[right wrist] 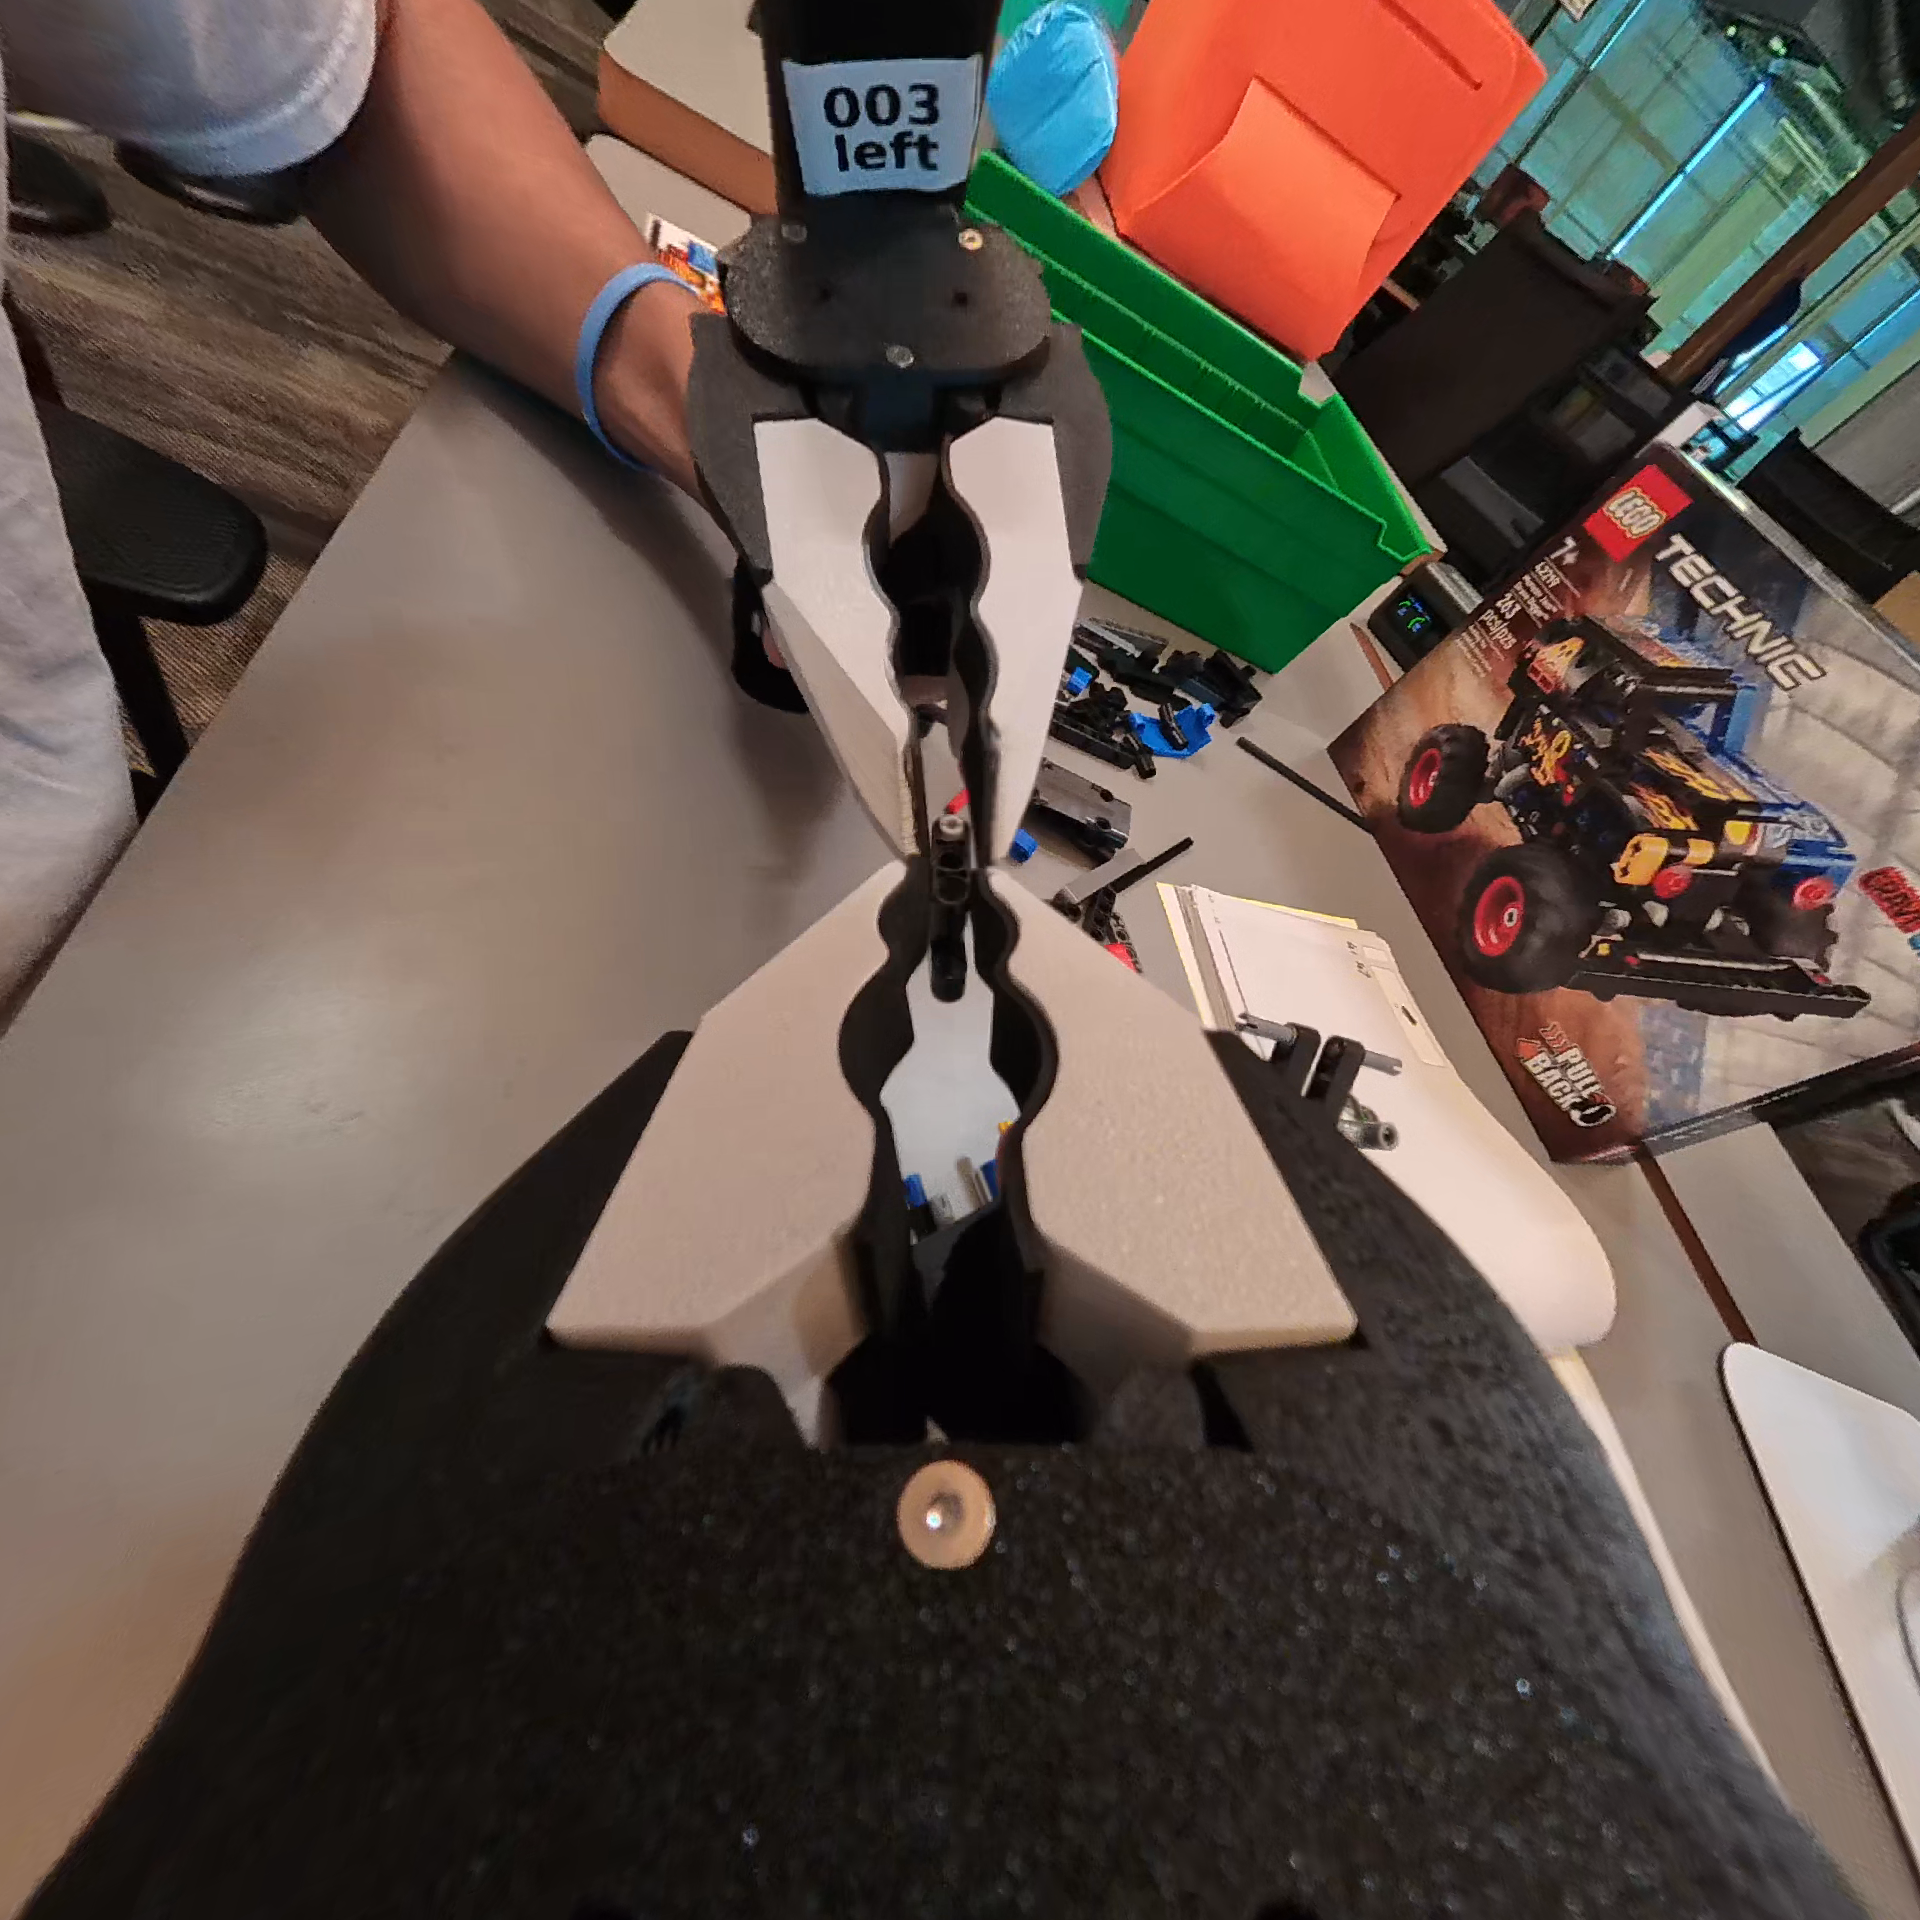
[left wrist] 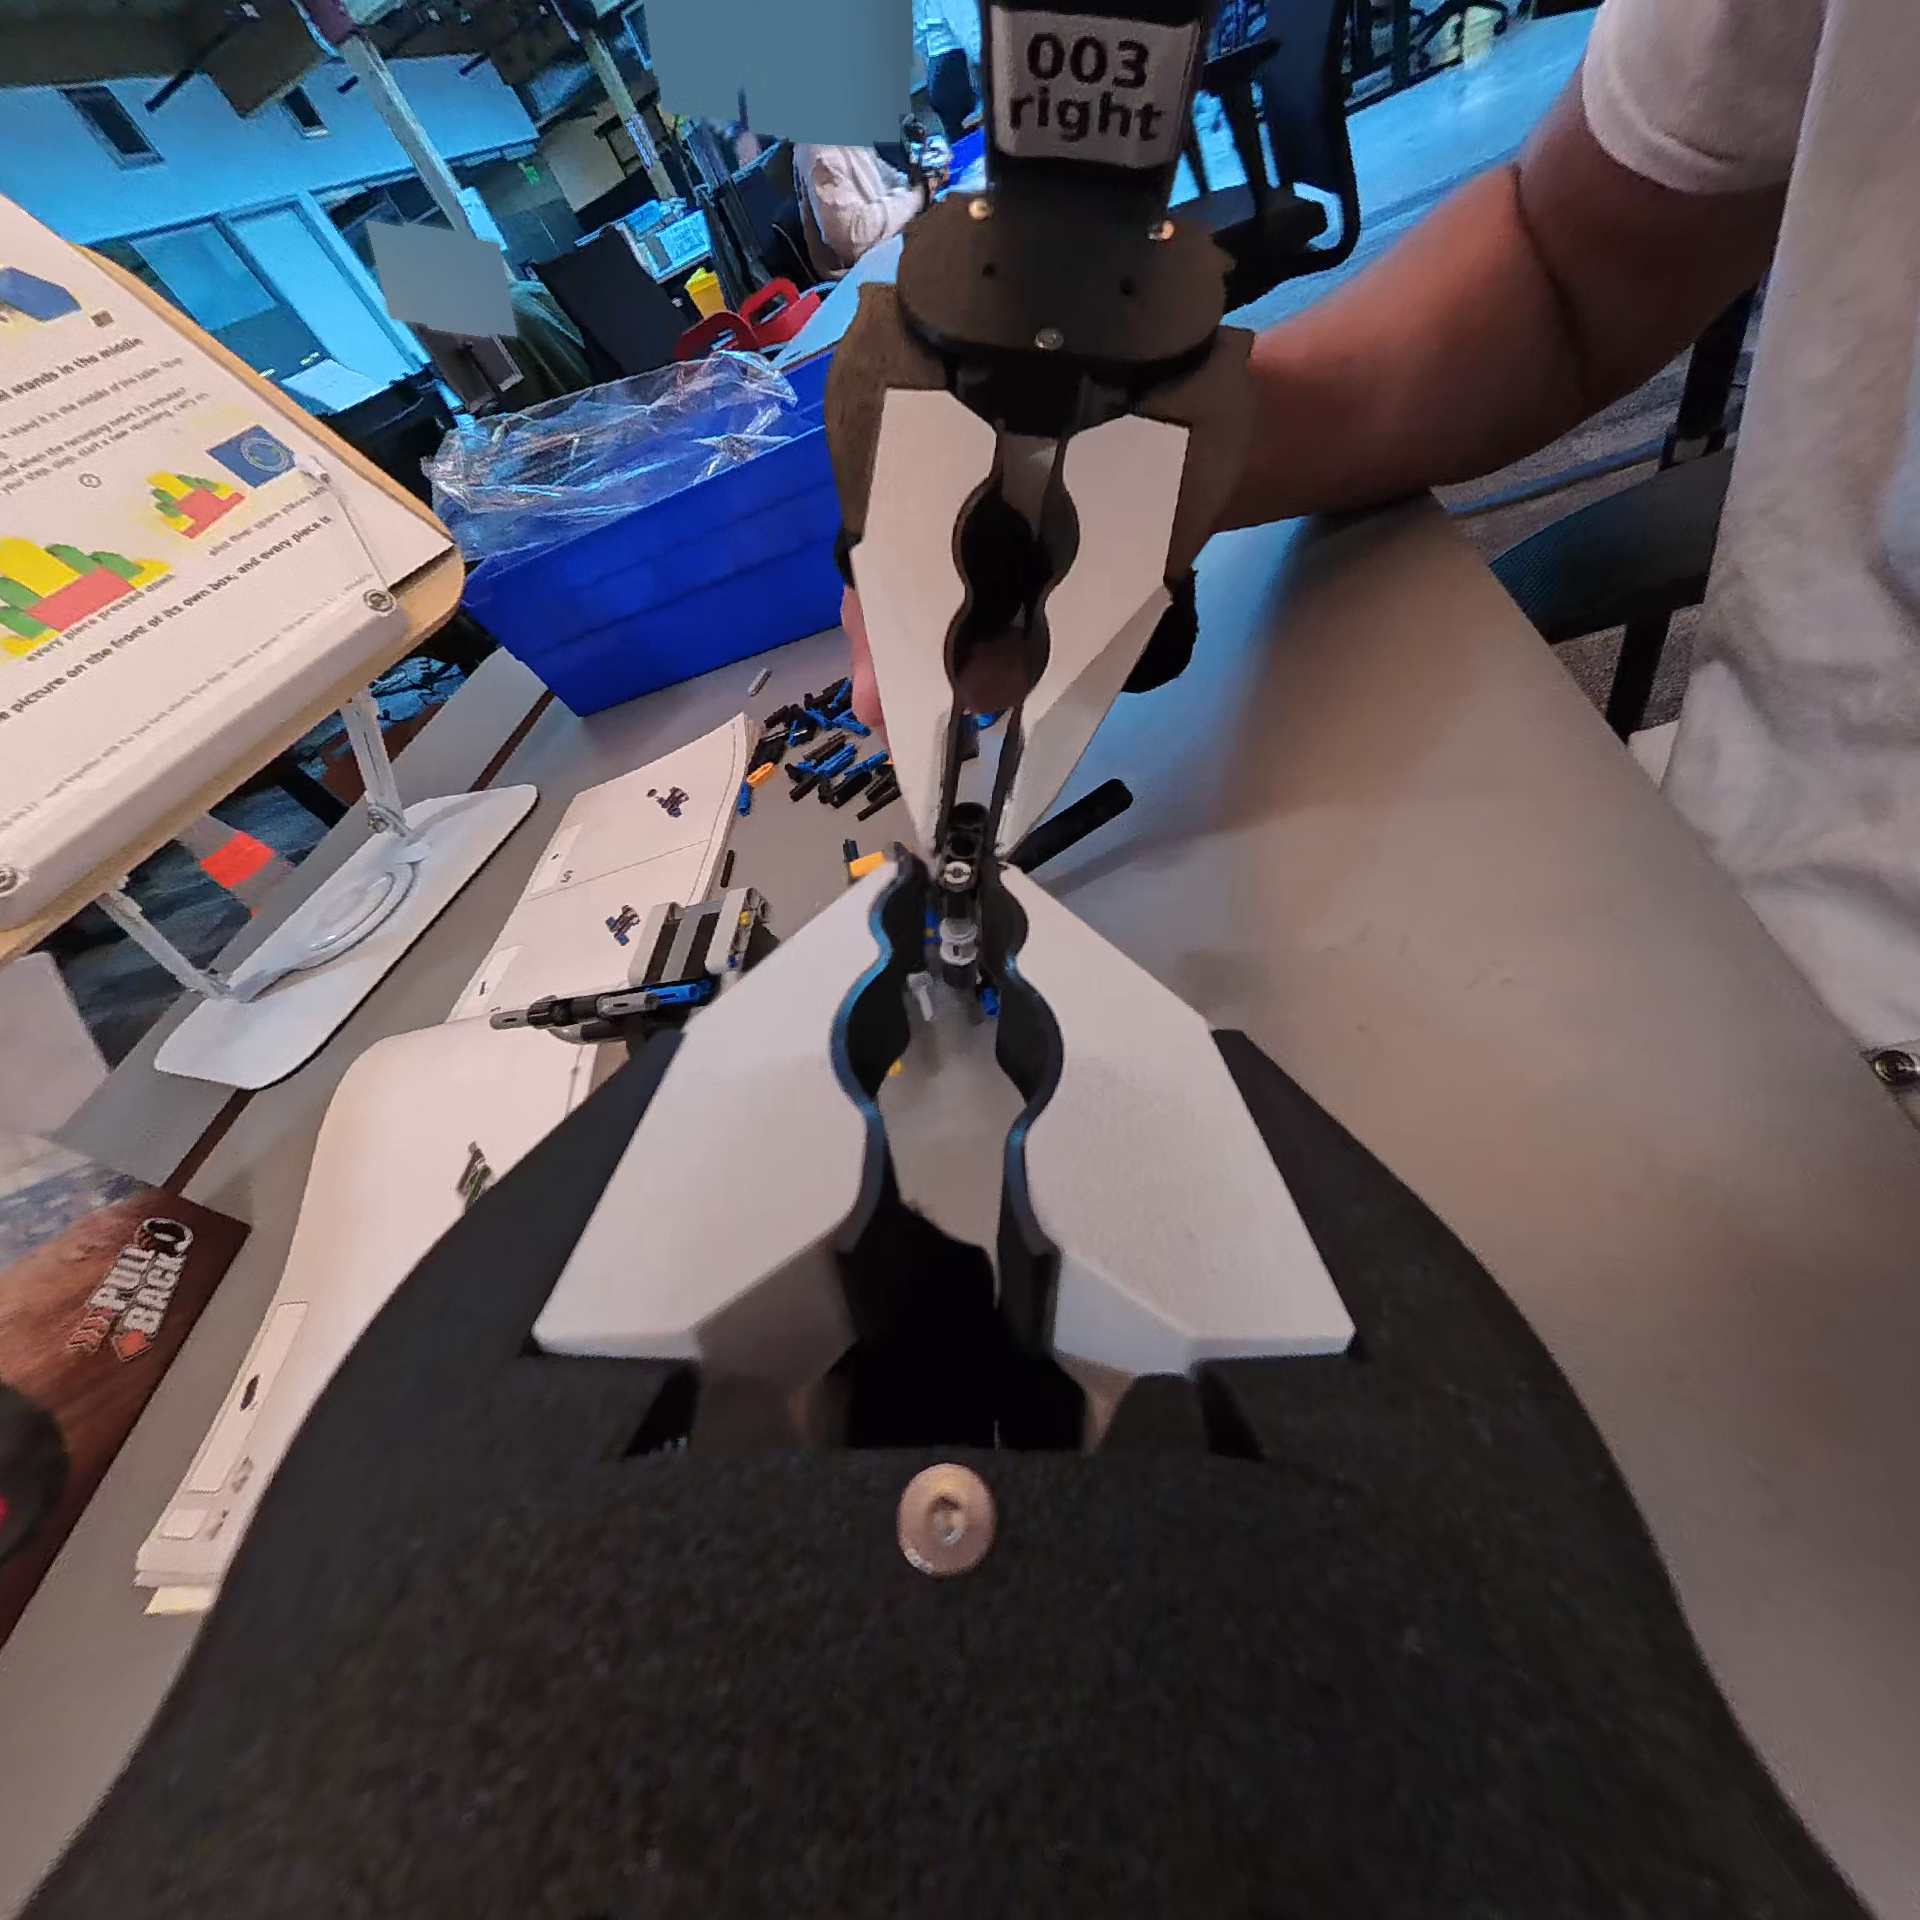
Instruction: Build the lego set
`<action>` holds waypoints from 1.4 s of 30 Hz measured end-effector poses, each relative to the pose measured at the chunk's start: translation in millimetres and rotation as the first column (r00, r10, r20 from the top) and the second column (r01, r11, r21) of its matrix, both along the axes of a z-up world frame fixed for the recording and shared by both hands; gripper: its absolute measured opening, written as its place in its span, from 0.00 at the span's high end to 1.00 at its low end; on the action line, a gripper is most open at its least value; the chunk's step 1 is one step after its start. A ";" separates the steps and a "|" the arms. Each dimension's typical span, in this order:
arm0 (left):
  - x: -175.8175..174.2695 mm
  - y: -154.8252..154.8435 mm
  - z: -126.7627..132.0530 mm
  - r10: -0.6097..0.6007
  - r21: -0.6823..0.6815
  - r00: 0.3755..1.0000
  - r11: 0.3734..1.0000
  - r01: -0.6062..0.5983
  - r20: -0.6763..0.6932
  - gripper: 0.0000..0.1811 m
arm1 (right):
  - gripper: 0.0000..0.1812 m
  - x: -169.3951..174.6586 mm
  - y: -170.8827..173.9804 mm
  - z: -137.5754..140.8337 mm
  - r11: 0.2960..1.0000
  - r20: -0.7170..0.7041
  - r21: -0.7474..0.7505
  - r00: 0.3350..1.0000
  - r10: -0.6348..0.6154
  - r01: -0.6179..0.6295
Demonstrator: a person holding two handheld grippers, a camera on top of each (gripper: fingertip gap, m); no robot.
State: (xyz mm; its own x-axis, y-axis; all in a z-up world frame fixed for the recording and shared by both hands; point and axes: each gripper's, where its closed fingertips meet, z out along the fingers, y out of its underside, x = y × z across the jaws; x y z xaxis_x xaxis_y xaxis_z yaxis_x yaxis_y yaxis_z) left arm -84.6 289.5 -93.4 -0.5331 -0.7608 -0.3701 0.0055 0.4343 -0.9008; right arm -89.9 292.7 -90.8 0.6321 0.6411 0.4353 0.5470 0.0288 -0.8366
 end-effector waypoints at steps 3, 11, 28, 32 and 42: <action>0.9 -0.1 -3.4 0.011 0.027 1.000 1.000 -0.010 -0.005 0.94 | 0.96 -0.6 -0.2 -1.6 1.000 0.000 -0.008 1.000 0.008 -0.008; -1.6 0.5 7.4 0.023 0.094 0.996 0.995 -0.032 0.091 0.97 | 0.84 5.0 1.5 0.7 0.986 -0.178 -0.163 0.984 -0.003 -0.027; 14.0 -0.4 -29.3 0.134 0.458 0.986 0.874 -0.164 0.096 0.97 | 0.96 24.2 20.3 -50.7 0.961 0.600 0.087 0.757 -0.260 0.262; 17.5 4.8 -29.1 0.195 0.495 0.974 0.839 -0.226 0.113 0.97 | 0.95 30.8 24.8 -48.2 0.945 0.649 0.151 0.692 -0.316 0.289; 16.4 8.2 -31.9 0.194 0.547 0.969 0.801 -0.245 0.151 0.97 | 0.97 31.9 25.5 -47.3 0.950 0.649 0.169 0.696 -0.307 0.262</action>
State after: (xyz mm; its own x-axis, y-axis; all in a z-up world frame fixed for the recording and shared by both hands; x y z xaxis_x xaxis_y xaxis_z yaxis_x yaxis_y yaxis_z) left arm -68.2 297.8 -125.3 -0.3246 -0.5024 -0.8014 -0.0873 0.8596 -0.5035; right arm -58.0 318.2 -138.1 0.3165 0.4377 0.8416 0.9477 -0.1846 -0.2604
